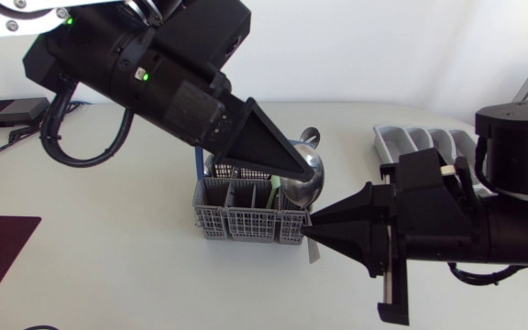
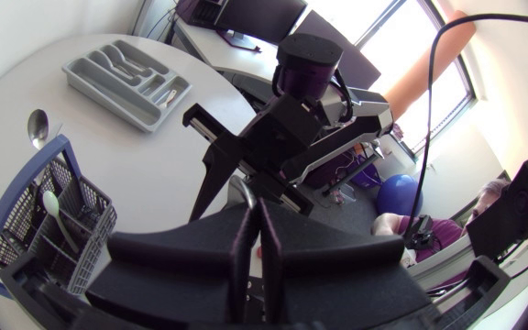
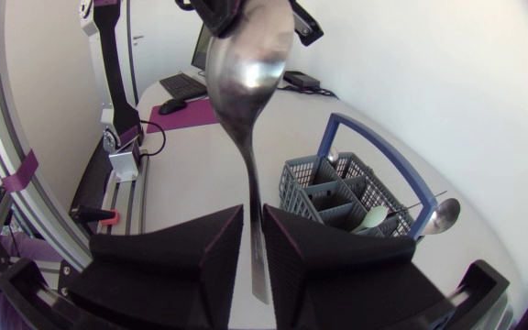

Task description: Sort the cutlery from the basket into the organizer compartments.

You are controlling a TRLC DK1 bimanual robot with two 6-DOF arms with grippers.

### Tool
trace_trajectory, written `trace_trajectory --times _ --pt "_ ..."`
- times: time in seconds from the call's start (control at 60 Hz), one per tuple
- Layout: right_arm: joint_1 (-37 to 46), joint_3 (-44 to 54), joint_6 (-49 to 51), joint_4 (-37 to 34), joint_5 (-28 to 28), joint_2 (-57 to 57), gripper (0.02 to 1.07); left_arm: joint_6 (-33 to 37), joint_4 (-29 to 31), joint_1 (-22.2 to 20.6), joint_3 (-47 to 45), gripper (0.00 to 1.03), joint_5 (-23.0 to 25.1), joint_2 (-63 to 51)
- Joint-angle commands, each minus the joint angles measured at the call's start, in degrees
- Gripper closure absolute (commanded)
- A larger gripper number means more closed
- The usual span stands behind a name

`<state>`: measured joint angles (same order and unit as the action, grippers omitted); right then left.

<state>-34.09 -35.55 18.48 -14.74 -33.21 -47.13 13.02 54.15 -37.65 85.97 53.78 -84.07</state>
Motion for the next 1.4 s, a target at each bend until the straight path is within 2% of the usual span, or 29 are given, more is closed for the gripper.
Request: trace_trajectory --times 0.0,0.167,0.217,0.3,0.383,0.45,0.5,0.683,0.75,0.9,1.033,1.217,1.383 --pt "-0.72 1.62 -0.02 0.5 -0.1 0.55 1.01 -1.24 -0.1 -0.32 -0.54 1.0 1.42 -0.57" --pt "-1.07 2.06 -0.37 0.33 0.43 0.9 1.01 -2.38 -0.8 0.21 -0.37 1.0 2.91 -0.39" --pt "-1.16 2.06 -0.37 -0.11 0.52 0.9 1.01 -3.0 -1.15 0.21 -0.37 0.97 2.91 -0.3" --pt "-1.16 2.24 -0.37 -0.64 0.6 0.99 1.01 -5.02 -2.21 0.65 -0.37 0.7 3.17 -0.21" --pt "-1.16 2.42 -0.37 -1.52 0.6 1.43 1.01 -6.42 -2.82 0.73 0.07 0.51 3.17 -0.04" --pt "-1.16 2.59 -0.37 -2.4 0.87 1.61 1.01 -7.39 -4.32 0.91 0.42 0.39 3.17 0.31" --pt "-0.98 2.85 -0.29 -2.92 1.31 2.13 1.01 -9.32 -6.87 1.44 0.51 0.36 3.17 0.93" --pt "5.26 3.03 1.91 -7.23 1.75 4.77 1.01 -24.35 -23.21 7.5 0.86 0.35 2.56 3.21" --pt "9.04 2.85 3.23 -8.2 1.75 5.03 1.01 -26.46 -26.11 9.35 1.04 0.35 0.36 3.48" --pt "21.08 1.62 7.01 -8.9 1.75 2.93 1.01 -26.29 -26.38 10.4 0.77 0.35 -6.05 4.0" --pt "31.89 -0.57 9.47 -6.44 1.75 -2.96 1.01 -24.62 -26.47 9.88 -1.95 0.35 -12.65 4.44" --pt "40.77 -4.35 9.12 0.15 5.61 -12.89 1.01 -18.64 -26.47 5.57 -6.35 0.35 -25.92 4.53" --pt "45.78 -8.66 8.41 4.37 9.57 -20.98 1.01 -14.69 -26.47 1.88 -9.25 0.35 -33.74 4.0"
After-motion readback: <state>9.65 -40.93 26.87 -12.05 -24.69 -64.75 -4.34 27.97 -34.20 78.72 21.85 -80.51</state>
